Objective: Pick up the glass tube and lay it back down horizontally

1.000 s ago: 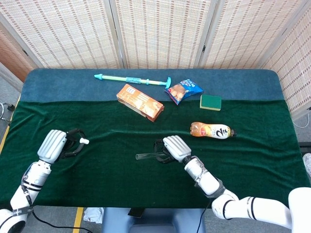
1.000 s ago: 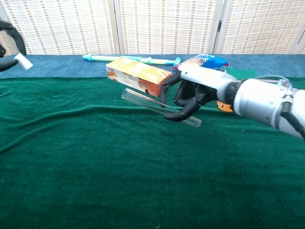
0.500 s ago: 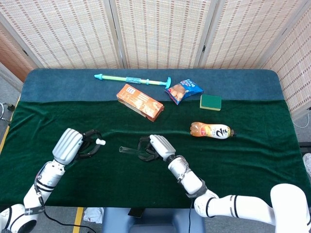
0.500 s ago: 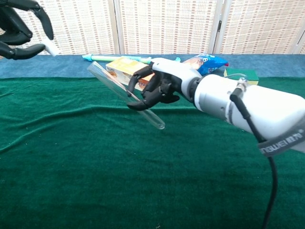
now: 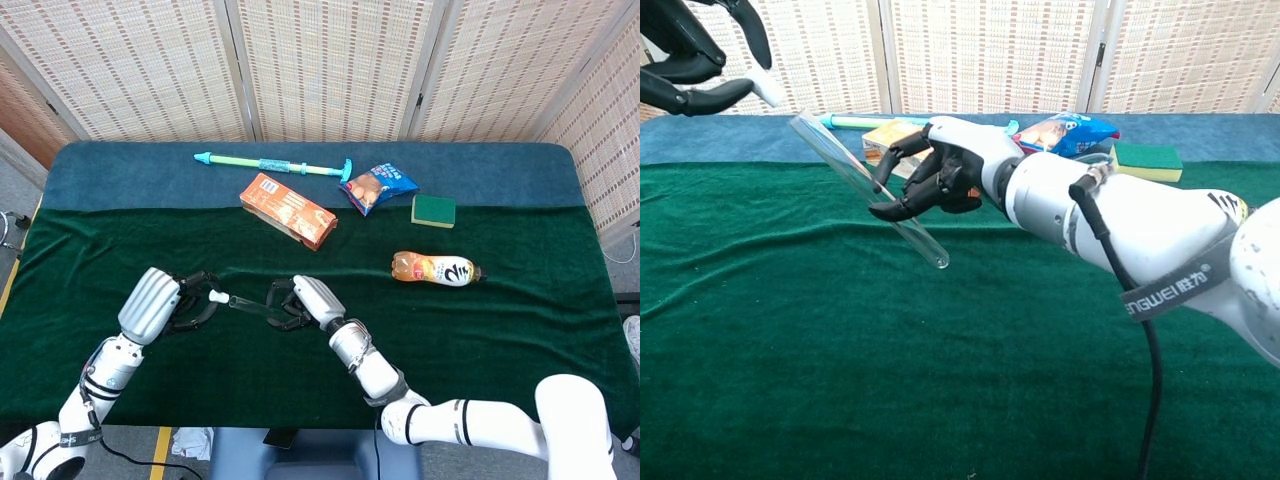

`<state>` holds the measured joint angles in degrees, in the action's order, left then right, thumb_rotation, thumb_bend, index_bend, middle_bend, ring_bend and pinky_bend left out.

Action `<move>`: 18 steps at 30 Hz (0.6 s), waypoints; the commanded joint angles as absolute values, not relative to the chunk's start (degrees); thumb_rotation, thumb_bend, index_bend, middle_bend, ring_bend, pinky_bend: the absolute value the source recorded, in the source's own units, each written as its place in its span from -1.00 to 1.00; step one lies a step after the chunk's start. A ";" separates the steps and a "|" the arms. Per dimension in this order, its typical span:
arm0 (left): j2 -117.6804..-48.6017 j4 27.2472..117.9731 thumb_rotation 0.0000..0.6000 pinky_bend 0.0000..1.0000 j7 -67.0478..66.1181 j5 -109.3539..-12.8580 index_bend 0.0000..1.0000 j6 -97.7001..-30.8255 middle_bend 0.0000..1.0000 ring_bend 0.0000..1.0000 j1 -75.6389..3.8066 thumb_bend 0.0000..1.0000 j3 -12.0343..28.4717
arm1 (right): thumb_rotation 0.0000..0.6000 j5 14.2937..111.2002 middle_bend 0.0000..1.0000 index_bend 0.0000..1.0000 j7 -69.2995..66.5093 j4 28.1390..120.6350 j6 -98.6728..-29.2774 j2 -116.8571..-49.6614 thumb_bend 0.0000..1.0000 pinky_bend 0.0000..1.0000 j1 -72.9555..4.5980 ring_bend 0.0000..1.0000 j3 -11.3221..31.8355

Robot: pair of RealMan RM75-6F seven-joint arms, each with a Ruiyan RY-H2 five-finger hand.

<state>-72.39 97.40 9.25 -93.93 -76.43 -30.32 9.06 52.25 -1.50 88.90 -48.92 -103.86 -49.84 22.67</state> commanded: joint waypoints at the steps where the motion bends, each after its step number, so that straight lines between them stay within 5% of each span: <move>1: -72.66 97.17 1.00 0.88 9.12 -94.07 0.18 -76.53 1.00 0.82 -30.35 -0.02 8.79 | 1.00 52.25 1.00 0.89 -1.60 88.87 -49.24 -104.13 -0.05 1.00 -50.00 1.00 22.72; 18: -72.93 97.25 1.00 0.88 8.91 -94.62 0.19 -77.14 1.00 0.82 -30.46 -0.02 7.83 | 1.00 51.86 1.00 0.89 -1.27 88.73 -50.27 -105.11 -0.05 1.00 -50.95 1.00 22.63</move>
<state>-72.93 97.25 8.92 -94.62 -77.14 -30.46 7.83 51.87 -1.26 88.74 -50.25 -105.10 -50.94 22.62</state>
